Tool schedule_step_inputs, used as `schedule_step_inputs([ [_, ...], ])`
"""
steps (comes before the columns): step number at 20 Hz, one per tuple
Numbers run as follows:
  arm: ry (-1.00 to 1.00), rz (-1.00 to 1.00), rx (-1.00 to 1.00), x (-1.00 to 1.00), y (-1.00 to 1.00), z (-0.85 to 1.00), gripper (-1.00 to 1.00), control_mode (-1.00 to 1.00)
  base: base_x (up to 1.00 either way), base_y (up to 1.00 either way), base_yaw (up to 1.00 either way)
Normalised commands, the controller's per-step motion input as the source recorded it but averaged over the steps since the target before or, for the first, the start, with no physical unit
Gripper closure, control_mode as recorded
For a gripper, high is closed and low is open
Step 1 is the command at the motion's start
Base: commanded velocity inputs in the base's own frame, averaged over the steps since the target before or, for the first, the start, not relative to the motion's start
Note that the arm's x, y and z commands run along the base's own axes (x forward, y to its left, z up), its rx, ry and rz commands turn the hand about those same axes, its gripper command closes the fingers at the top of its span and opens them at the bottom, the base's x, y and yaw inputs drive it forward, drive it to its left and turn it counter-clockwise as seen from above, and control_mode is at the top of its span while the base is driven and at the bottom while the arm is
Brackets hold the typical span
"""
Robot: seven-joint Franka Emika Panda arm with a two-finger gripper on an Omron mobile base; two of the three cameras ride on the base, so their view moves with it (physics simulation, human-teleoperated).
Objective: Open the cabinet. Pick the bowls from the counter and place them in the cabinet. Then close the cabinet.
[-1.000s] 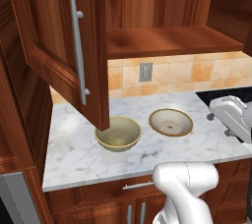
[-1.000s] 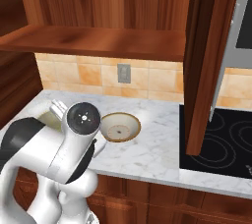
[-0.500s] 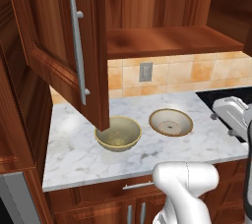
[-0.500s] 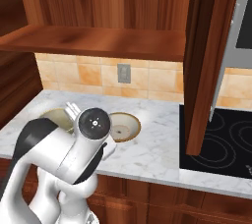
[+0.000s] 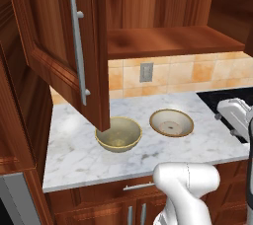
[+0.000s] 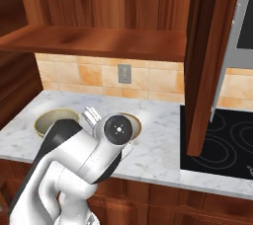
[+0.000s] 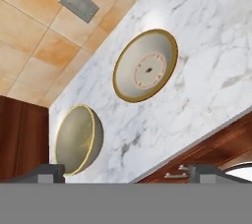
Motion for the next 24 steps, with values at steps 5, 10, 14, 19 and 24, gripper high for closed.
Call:
schedule_step_inputs([
  [5,0.0,0.07,0.08,0.18,-0.15,-0.19,-1.0,-1.0,0.0,0.0,0.0],
  [10,0.0,0.03,0.05,0.27,-0.05,-0.22,-1.0,-1.0,0.0,0.0,0.0],
  [14,0.0,0.0,0.0,0.37,0.0,-0.24,-1.0,-1.0,0.0,0.0,0.0],
  [19,0.0,0.0,0.0,0.42,-0.01,-0.24,-1.0,-1.0,0.0,0.0,0.0],
  [24,0.0,0.0,0.0,0.18,-0.08,-0.26,-1.0,-1.0,0.0,0.0,0.0],
])
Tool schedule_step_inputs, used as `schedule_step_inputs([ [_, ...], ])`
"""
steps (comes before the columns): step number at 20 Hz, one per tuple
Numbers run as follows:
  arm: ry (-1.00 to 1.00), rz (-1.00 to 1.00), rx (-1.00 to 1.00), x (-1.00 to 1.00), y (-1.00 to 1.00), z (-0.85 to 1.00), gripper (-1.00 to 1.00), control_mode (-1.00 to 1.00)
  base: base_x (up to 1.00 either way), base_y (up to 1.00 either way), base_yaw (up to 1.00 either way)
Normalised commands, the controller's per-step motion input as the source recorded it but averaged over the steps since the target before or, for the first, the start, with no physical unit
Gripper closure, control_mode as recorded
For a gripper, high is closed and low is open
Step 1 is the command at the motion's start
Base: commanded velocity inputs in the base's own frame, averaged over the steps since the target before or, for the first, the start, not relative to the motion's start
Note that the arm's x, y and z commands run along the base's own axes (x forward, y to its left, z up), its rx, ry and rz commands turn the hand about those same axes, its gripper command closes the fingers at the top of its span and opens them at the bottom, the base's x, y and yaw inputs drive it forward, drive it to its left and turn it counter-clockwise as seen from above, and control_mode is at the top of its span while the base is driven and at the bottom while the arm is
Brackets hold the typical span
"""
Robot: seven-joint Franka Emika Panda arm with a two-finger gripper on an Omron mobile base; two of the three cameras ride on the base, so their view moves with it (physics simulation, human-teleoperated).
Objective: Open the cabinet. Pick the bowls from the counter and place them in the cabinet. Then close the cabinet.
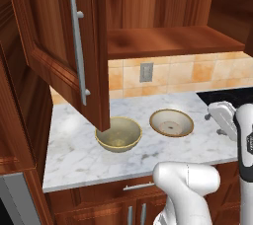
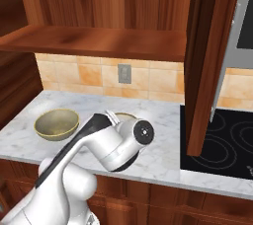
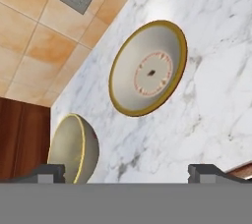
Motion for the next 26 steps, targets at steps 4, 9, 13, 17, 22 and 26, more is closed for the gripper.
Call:
schedule_step_inputs([
  [4,0.0,0.0,0.0,0.11,-0.1,-0.27,-1.0,-1.0,0.0,0.0,0.0],
  [9,0.0,0.0,0.0,0.16,-0.03,-0.24,-1.0,-1.0,0.0,0.0,0.0],
  [13,0.0,0.0,0.0,0.24,-0.09,-0.16,-1.0,-1.0,0.0,0.0,0.0],
  [17,0.0,0.0,0.0,0.29,-0.07,-0.18,-1.0,-1.0,0.0,0.0,0.0],
  [22,0.0,0.0,0.0,0.31,-0.05,-0.16,-1.0,-1.0,0.0,0.0,0.0],
  [26,-0.01,0.0,0.0,0.28,0.0,-0.14,-1.0,-1.0,0.0,0.0,0.0],
])
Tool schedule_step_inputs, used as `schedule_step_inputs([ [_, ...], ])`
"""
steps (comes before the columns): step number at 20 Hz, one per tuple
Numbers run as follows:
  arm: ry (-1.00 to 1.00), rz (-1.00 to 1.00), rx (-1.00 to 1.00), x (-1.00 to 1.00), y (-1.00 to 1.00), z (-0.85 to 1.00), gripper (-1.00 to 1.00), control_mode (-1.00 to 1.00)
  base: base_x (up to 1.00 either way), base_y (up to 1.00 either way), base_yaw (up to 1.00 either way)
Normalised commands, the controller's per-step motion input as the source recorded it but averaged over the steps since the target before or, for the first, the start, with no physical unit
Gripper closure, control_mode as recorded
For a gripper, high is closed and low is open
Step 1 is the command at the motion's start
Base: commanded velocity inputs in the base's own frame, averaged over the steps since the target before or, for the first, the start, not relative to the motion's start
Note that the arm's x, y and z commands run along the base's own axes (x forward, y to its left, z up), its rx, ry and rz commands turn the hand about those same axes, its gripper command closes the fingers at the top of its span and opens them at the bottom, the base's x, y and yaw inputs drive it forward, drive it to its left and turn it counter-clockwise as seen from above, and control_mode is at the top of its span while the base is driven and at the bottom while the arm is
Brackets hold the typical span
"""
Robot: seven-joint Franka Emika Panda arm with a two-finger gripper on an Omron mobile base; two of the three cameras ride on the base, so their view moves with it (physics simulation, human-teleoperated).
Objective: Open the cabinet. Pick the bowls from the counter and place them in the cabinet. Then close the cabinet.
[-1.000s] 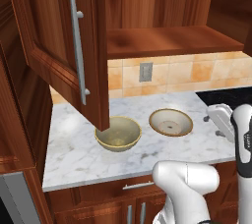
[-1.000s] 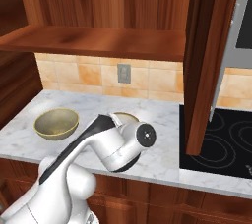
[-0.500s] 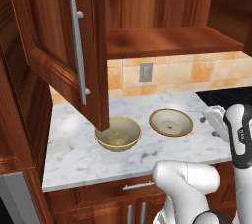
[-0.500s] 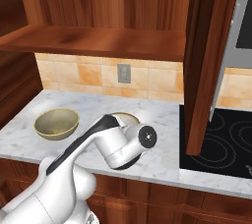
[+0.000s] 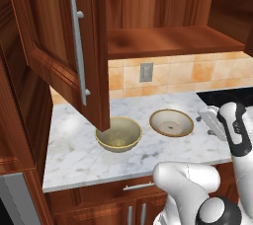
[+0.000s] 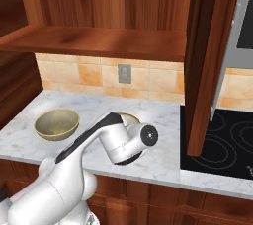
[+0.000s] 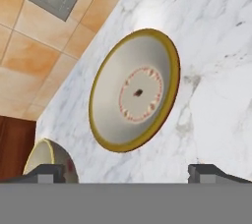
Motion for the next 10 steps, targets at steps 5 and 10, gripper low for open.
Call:
schedule_step_inputs([
  [5,0.0,0.0,0.0,0.23,0.0,-0.16,-1.0,-1.0,0.0,0.0,0.0],
  [10,0.0,0.0,0.0,0.18,0.0,-0.21,-1.0,-1.0,0.0,0.0,0.0],
])
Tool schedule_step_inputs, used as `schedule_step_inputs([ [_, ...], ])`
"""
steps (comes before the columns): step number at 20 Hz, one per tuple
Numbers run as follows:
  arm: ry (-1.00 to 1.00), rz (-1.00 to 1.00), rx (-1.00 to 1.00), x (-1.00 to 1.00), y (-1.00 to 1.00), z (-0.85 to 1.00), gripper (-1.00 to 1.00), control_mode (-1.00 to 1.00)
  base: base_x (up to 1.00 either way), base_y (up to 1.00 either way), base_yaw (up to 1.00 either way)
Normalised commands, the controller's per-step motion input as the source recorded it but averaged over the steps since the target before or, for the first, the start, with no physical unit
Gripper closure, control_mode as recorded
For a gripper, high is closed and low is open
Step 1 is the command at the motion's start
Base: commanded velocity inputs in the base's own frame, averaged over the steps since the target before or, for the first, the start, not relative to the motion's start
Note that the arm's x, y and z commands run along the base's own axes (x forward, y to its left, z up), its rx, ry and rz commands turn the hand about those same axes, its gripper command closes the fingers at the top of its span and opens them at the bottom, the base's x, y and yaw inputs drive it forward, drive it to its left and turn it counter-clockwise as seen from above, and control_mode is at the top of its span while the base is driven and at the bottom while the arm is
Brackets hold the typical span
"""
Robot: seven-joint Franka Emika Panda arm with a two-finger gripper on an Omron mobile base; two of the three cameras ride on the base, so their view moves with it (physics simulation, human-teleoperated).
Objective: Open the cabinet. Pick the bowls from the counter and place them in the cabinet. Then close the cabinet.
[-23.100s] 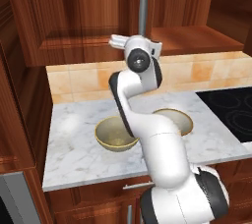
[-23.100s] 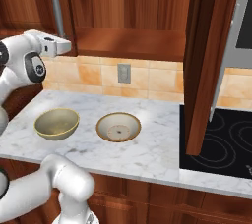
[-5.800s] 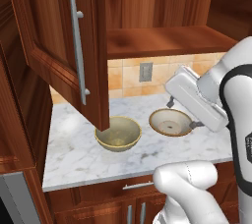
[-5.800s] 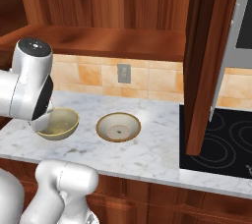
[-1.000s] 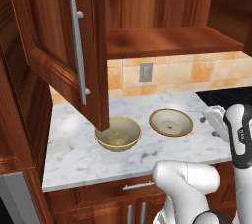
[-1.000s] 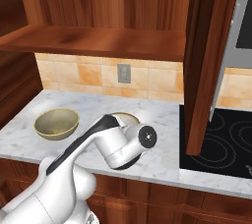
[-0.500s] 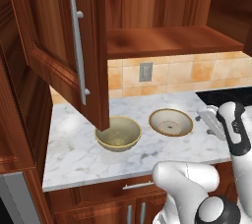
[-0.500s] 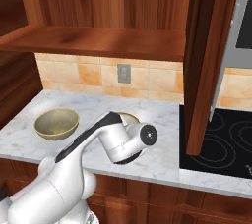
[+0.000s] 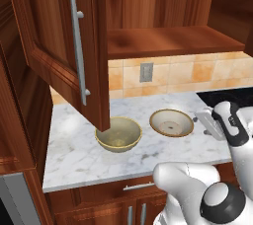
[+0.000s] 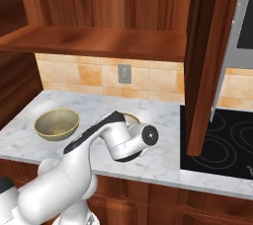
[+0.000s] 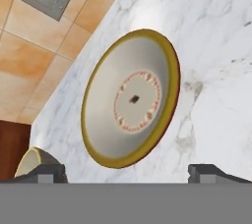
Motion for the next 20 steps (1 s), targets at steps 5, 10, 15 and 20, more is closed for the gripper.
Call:
schedule_step_inputs([
  [5,0.0,0.0,0.0,0.2,0.0,-0.2,-1.0,-1.0,0.0,0.0,0.0],
  [10,0.0,0.0,0.0,0.23,0.0,-0.18,-1.0,-1.0,0.0,0.0,0.0],
  [15,0.0,0.0,0.0,0.19,-0.02,-0.19,-1.0,-1.0,0.0,0.0,0.0],
  [20,0.0,0.0,0.0,0.15,-0.05,-0.2,-1.0,-1.0,0.0,0.0,0.0],
])
